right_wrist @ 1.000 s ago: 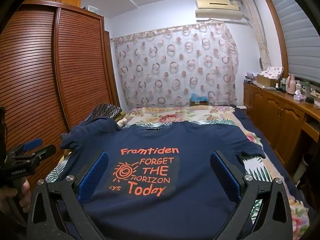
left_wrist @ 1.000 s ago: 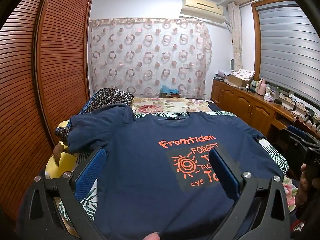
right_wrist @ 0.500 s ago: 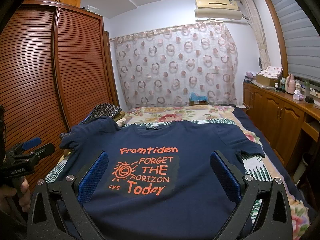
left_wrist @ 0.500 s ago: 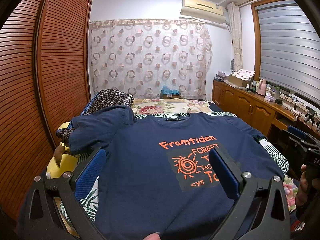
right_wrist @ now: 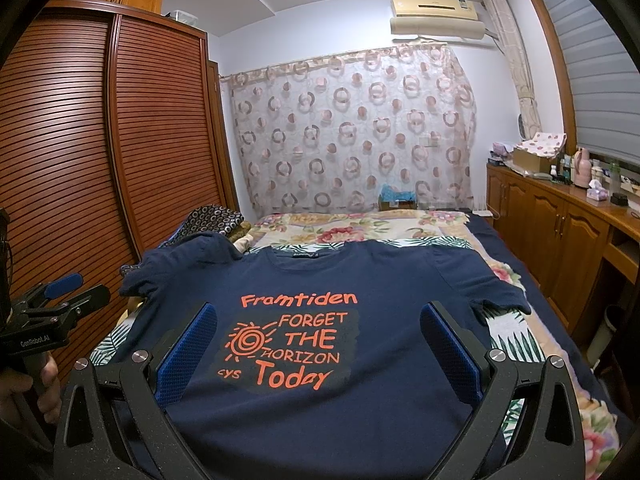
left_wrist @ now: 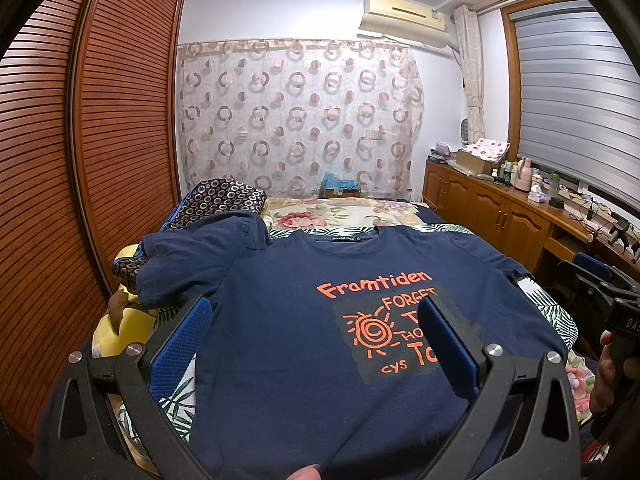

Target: Fold small clothes

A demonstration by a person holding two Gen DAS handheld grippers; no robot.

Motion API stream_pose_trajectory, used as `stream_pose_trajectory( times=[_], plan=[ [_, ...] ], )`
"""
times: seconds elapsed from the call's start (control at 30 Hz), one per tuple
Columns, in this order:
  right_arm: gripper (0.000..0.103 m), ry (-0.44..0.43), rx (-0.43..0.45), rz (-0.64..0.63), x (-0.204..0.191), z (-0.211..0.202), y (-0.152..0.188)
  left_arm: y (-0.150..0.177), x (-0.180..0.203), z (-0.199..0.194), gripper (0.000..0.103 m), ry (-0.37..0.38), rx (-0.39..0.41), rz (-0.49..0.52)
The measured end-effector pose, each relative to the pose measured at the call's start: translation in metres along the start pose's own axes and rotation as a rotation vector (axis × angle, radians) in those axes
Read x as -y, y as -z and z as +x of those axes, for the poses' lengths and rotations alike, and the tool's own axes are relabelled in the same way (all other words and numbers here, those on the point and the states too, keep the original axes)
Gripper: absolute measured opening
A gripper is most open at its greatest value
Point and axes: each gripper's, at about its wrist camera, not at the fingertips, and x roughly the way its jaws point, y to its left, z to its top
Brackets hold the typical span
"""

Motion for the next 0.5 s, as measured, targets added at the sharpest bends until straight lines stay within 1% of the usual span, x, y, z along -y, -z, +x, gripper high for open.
stream_pose_trajectory(
  times=[0.5],
  plan=[
    [0.102, -0.001, 0.001, 0.000, -0.0004, -0.0003, 0.0001, -0.0001, 0.0001, -0.0001, 0.103, 0.000, 0.002, 0.002]
  ],
)
